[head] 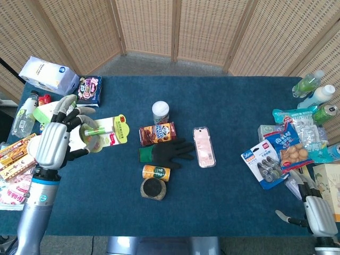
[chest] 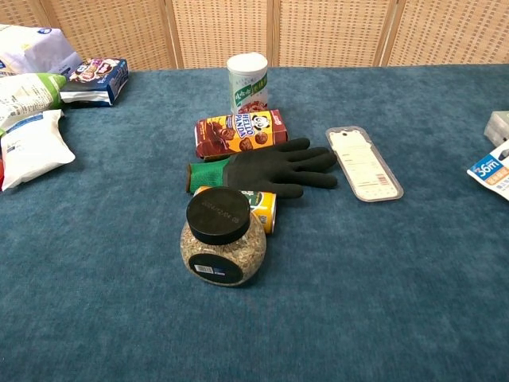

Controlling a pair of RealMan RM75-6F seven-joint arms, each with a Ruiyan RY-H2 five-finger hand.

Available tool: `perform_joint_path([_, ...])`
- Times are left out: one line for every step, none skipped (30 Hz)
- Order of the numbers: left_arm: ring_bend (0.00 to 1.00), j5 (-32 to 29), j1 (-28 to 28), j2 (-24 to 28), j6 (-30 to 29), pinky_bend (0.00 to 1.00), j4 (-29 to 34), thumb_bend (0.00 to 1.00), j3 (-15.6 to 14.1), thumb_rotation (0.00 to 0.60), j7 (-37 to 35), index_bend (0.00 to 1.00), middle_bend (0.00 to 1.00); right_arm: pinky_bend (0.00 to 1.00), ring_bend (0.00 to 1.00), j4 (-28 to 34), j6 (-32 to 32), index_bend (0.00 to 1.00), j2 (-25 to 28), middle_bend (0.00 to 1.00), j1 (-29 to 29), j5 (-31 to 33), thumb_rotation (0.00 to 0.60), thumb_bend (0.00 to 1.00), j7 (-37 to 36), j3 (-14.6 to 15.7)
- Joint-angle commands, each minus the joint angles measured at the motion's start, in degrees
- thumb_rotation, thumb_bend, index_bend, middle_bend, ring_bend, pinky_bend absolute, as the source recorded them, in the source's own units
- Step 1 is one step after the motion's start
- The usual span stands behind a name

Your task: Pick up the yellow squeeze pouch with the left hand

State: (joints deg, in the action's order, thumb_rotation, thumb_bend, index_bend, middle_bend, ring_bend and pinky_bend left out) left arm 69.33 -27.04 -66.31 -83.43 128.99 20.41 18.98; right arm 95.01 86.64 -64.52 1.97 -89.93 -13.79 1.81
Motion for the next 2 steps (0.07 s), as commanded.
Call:
perform_joint_path([0.05,0.4,0.2,0.4,-0.1,0.0,0.3,0.42,-0.1,0.6,-0.2,0.76,0.34,0.0,0.0,0.5,0.0,0.0,0.3,0.0,-0.2,0.0,0.6,0.1,0.2,-0.2])
perform_joint_path([0.05,0.6,0.2,0.5,-0.1,0.0,0.3,0.42,-0.2,0.6,-0.3,0.76,0.34,0.0,0.0,0.6,-0.1,0.0,0.3,0.0,-0.2,0.0,0.6,0.1,0.4,-0.2])
